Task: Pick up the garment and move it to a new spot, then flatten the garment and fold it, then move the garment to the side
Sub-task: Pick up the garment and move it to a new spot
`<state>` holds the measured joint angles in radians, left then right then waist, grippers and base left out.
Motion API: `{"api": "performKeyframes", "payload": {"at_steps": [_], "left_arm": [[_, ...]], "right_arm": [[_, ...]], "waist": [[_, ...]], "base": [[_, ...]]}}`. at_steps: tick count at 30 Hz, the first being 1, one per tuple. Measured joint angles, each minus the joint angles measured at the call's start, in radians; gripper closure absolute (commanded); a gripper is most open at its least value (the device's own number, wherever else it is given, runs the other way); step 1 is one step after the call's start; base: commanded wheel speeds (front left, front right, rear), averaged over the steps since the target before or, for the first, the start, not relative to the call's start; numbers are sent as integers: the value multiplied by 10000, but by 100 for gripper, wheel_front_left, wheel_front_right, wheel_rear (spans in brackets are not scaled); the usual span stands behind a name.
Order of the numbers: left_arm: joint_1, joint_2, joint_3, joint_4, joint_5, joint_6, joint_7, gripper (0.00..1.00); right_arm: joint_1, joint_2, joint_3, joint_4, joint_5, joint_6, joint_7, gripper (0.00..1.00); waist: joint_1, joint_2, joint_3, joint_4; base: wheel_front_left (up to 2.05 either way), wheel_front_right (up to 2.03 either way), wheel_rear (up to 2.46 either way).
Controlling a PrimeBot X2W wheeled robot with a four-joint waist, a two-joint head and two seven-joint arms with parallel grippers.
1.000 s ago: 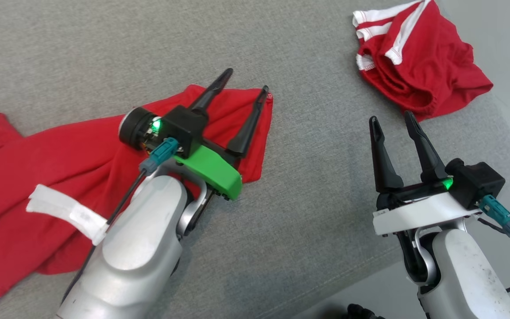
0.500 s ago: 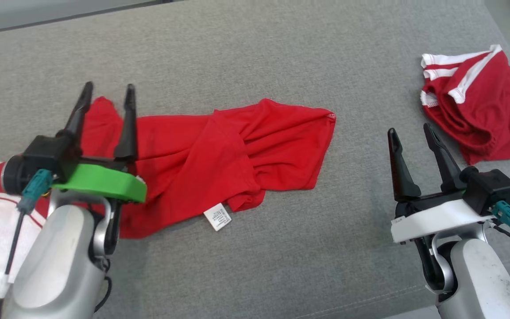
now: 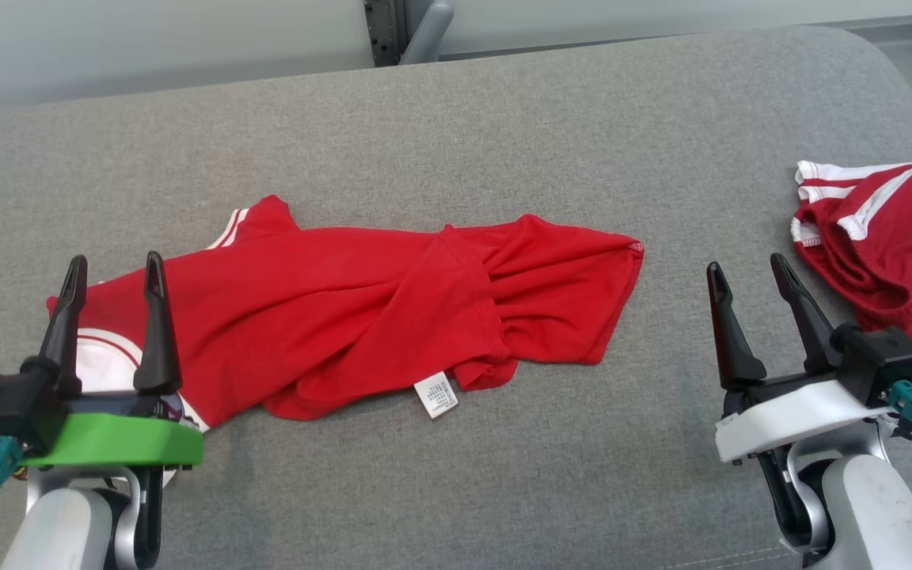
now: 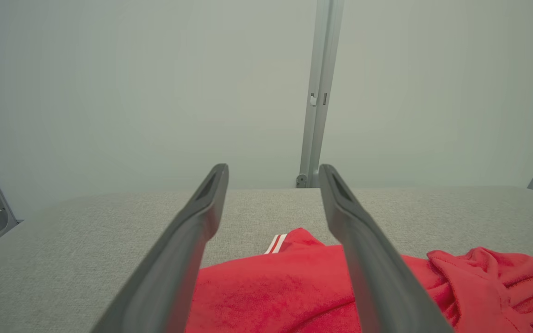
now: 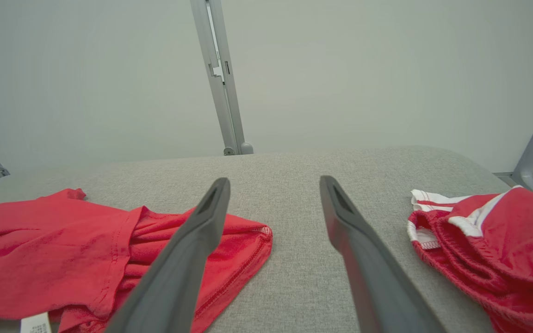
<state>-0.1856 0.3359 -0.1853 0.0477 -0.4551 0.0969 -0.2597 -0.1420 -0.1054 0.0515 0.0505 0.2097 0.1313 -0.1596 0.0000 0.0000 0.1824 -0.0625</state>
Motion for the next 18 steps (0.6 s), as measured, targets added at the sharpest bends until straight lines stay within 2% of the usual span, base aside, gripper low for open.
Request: {"api": "performKeyframes", "payload": {"at_steps": [18], "left_arm": [[1834, -13, -236, -711, 128, 46, 84, 0]], "right_arm": [[1244, -86, -163, -291, -29, 0, 441, 0]], "waist": [[0, 0, -1361, 154]], "base": [[0, 0, 0]]}}
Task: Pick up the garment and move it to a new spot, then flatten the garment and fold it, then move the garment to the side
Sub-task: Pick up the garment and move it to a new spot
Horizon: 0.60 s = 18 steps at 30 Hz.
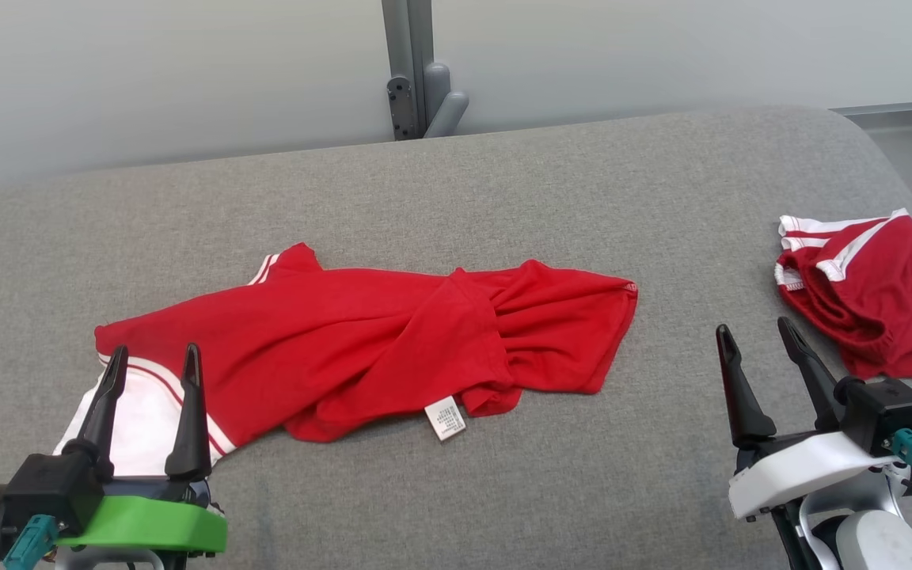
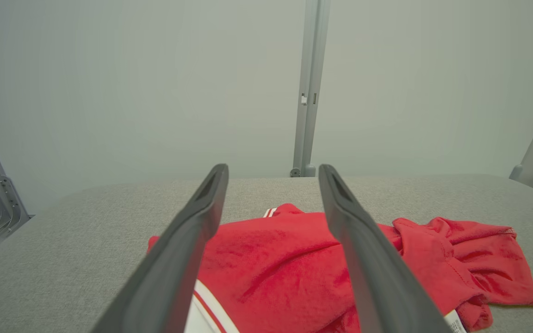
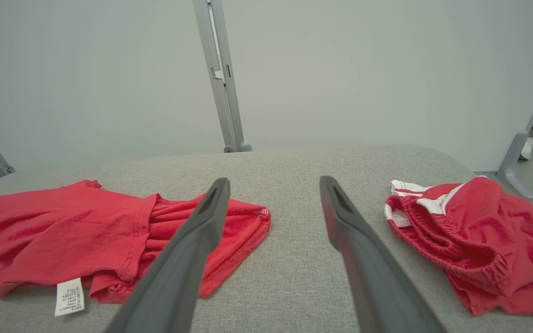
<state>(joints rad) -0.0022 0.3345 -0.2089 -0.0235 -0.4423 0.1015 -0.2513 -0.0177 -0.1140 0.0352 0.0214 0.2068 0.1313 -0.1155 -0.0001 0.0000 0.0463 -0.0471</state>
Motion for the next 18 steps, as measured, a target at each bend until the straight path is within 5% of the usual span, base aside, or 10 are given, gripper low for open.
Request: {"api": "performKeyframes", "payload": {"at_steps": [18], "left_arm": [[66, 132, -38, -125, -13, 132, 171, 0]], "right_arm": [[94, 109, -128, -284, -127, 0, 44, 0]], "waist": [[0, 0, -6, 3]], "base": [[0, 0, 0]]}}
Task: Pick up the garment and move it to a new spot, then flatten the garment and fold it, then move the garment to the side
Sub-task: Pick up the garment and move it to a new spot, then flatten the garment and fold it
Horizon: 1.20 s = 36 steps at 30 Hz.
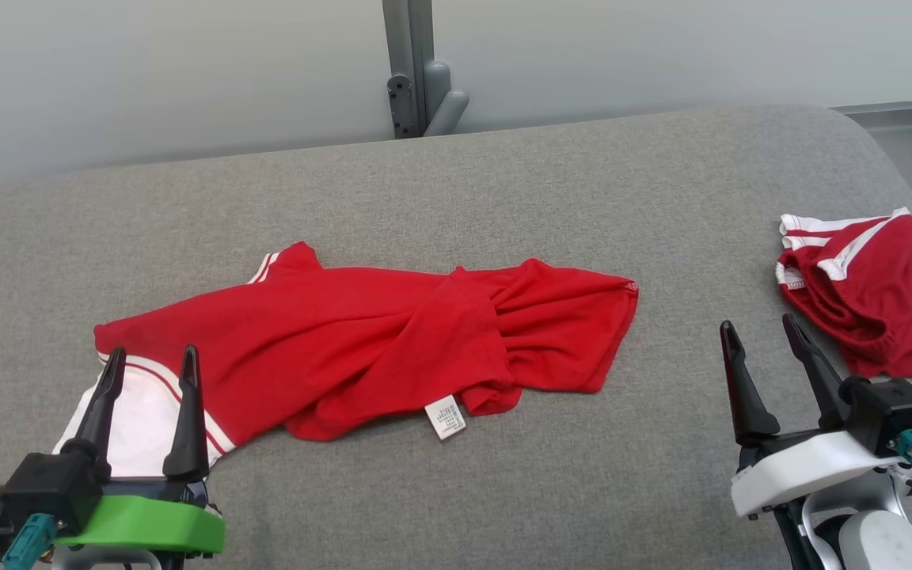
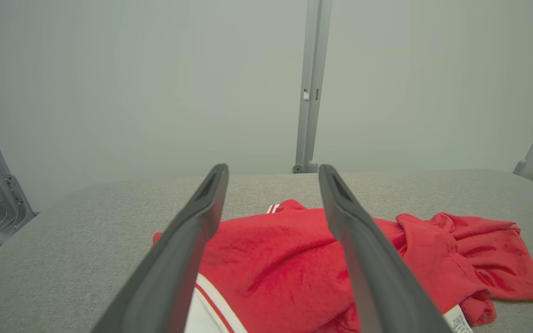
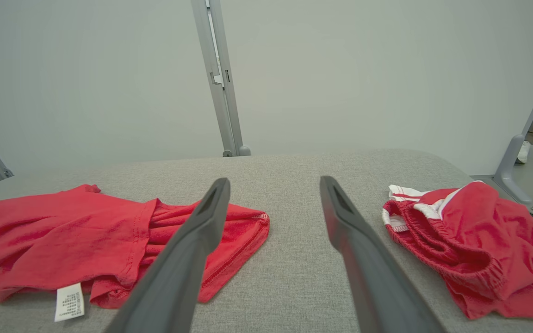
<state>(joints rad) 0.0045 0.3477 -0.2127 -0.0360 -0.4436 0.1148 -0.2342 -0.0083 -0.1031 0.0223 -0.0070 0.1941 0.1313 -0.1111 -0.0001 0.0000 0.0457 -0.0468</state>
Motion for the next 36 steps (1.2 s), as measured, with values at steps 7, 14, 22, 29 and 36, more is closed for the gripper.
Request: {"api": "performKeyframes", "payload": {"at_steps": [7, 14, 22, 29, 36], "left_arm": [[-13, 10, -15, -4, -15, 44, -2, 0], [-31, 8, -31, -10, -44, 56, -31, 0], [-311, -38, -144, -21, -31, 38, -61, 0], [-852, -297, -301, 13, 36, -69, -138, 0], [-1290, -679, -370, 251, 125, -265, -228, 0]], "right_arm": [[0, 2, -67, -29, 0, 0, 33, 0], [0, -12, -109, -40, 2, 0, 35, 0], [-157, -115, 291, 31, 56, 0, 142, 0], [-715, -171, 1693, 857, 374, 0, 157, 0], [-1404, -410, 2638, 2236, 792, 0, 79, 0]], "waist": [[0, 0, 45, 58], [0, 0, 95, 124], [0, 0, 268, 376], [0, 0, 639, 990], [0, 0, 1127, 1799]], "base": [[0, 0, 0], [0, 0, 0], [0, 0, 0], [0, 0, 0], [0, 0, 0]]}}
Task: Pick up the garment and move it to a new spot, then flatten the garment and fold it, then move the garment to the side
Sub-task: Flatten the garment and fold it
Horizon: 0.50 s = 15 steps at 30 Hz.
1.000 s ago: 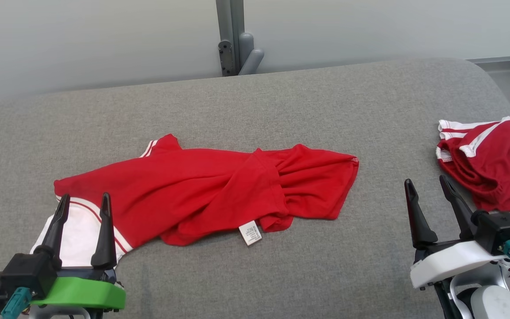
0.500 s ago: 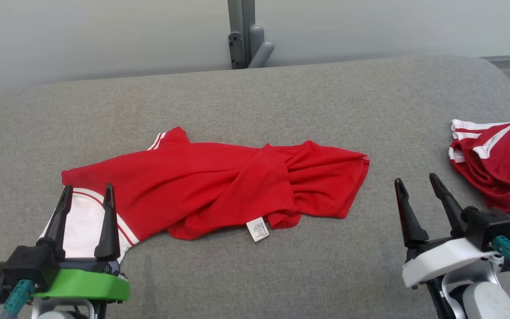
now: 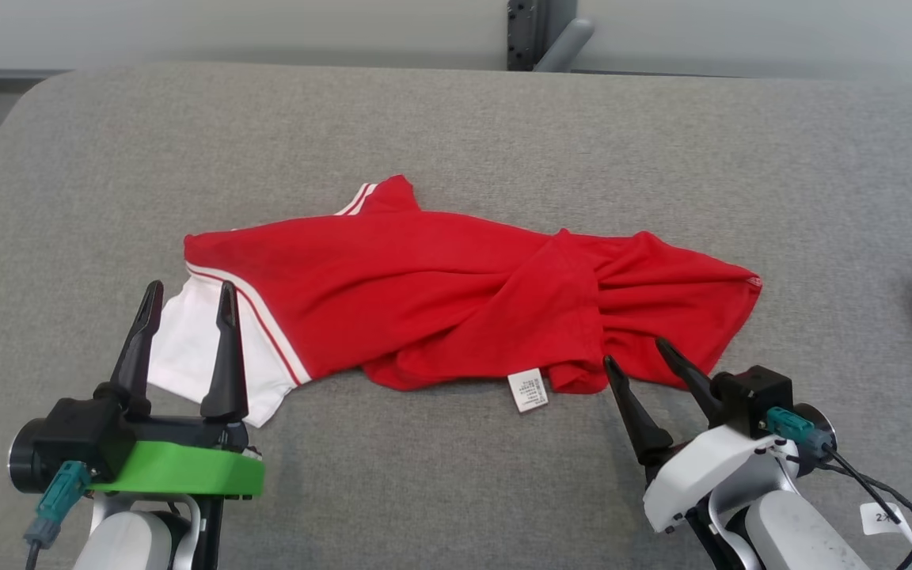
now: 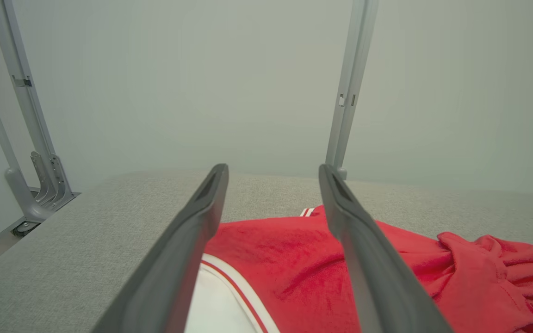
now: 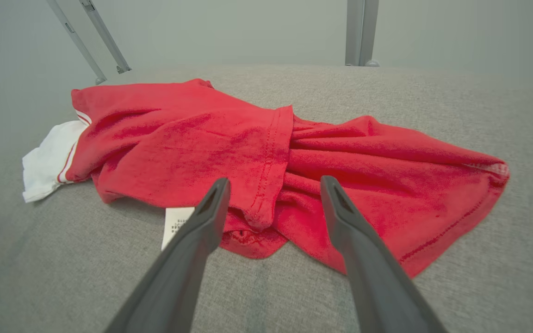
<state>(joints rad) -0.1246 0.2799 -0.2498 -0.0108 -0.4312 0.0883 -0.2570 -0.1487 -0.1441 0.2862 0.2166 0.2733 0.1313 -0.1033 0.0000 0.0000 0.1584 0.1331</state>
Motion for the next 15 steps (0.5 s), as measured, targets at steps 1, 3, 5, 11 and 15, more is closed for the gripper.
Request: {"api": "performKeyframes", "payload": {"at_steps": [1, 3, 5, 11, 15], "left_arm": [[-35, -67, -10, 36, 19, -17, -6, 0], [-98, -151, 23, 136, 36, -94, -8, 0], [-132, -211, 81, 198, 82, -125, -10, 0], [-200, -489, 355, 207, 332, -301, -10, 0], [-313, -627, 499, 207, 481, -449, -12, 0]], "right_arm": [[-71, -19, 71, 188, 77, 0, -36, 0], [-203, -82, 222, 589, 155, 0, -44, 0], [-309, -94, 328, 936, 293, 0, -96, 0], [-818, -77, 560, 1879, 614, 0, -347, 0], [-1162, -81, 748, 2240, 736, 0, -518, 28]], "waist": [[0, 0, 72, 108], [0, 0, 218, 307], [0, 0, 361, 468], [0, 0, 713, 727], [0, 0, 812, 702]], "base": [[0, 0, 0], [0, 0, 0], [0, 0, 0], [0, 0, 0], [0, 0, 0]]}}
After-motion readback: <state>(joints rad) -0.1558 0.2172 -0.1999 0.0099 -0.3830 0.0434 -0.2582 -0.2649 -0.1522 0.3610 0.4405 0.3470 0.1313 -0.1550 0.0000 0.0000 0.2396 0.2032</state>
